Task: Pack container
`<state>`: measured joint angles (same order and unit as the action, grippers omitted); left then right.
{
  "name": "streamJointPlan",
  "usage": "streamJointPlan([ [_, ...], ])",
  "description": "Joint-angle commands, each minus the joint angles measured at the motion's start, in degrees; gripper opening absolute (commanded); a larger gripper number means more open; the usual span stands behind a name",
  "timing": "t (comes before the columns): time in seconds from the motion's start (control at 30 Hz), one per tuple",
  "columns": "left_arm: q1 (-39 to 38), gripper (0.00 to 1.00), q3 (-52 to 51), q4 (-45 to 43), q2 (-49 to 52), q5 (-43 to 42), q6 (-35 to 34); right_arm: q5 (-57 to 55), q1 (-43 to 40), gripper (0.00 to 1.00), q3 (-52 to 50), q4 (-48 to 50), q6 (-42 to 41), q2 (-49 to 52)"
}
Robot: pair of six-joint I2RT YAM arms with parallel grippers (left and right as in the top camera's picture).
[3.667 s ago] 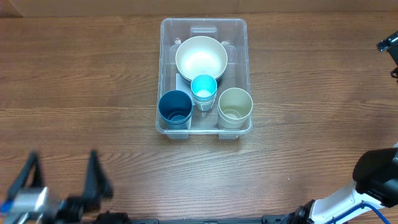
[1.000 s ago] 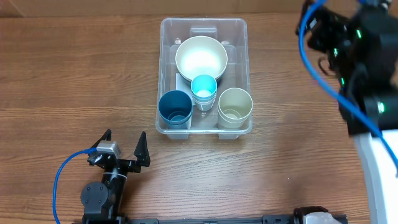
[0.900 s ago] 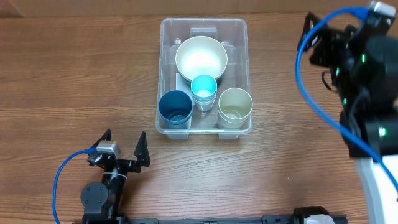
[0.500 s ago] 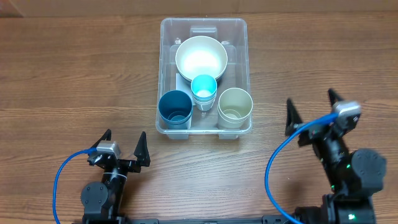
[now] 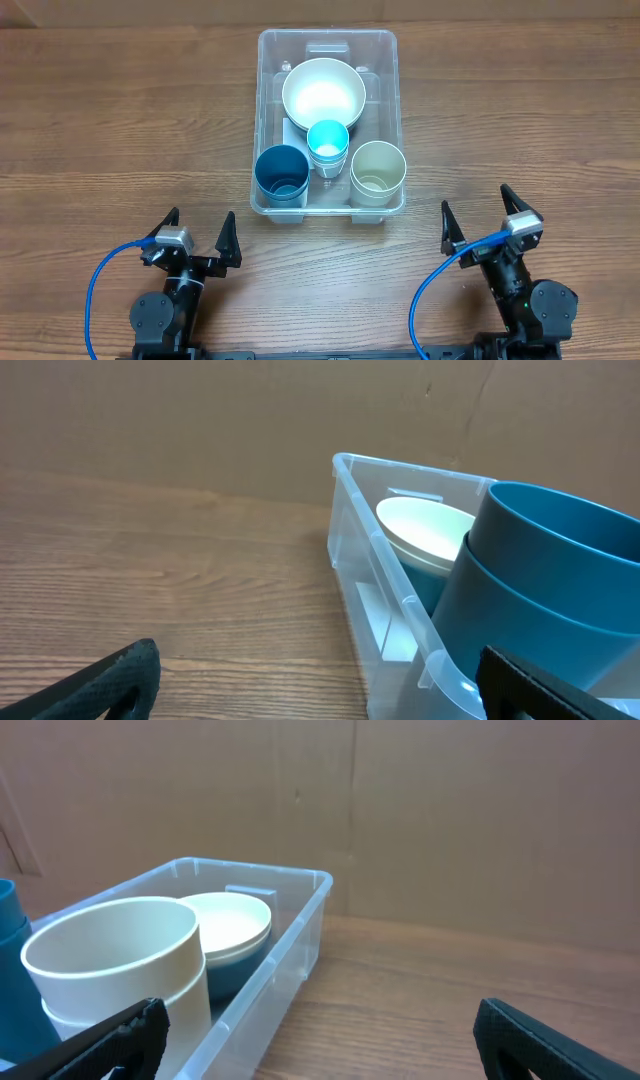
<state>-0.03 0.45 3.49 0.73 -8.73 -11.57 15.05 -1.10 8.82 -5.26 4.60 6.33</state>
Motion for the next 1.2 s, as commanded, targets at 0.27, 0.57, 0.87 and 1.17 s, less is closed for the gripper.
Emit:
streamJointPlan([
  [0.27, -0.2, 1.00, -0.2, 0.2, -0.5, 0.3, 1.3, 0.5, -0.2, 1.00, -7.0, -1.2, 0.3, -5.6],
  [0.57, -0.2, 1.00, -0.2, 0.2, -0.5, 0.3, 1.3, 0.9, -0.2, 1.00, -7.0, -1.5, -0.3, -6.2],
  [0.87, -0.2, 1.00, -0.2, 0.2, -0.5, 0.3, 1.3, 0.9, -0.2, 1.00, -7.0, -1.3, -0.3, -6.2],
  [1.17, -0.2, 1.00, -0.2, 0.2, -0.5, 0.3, 1.3, 0.9, -0.3, 1.00, -7.0, -1.3, -0.3, -6.2],
])
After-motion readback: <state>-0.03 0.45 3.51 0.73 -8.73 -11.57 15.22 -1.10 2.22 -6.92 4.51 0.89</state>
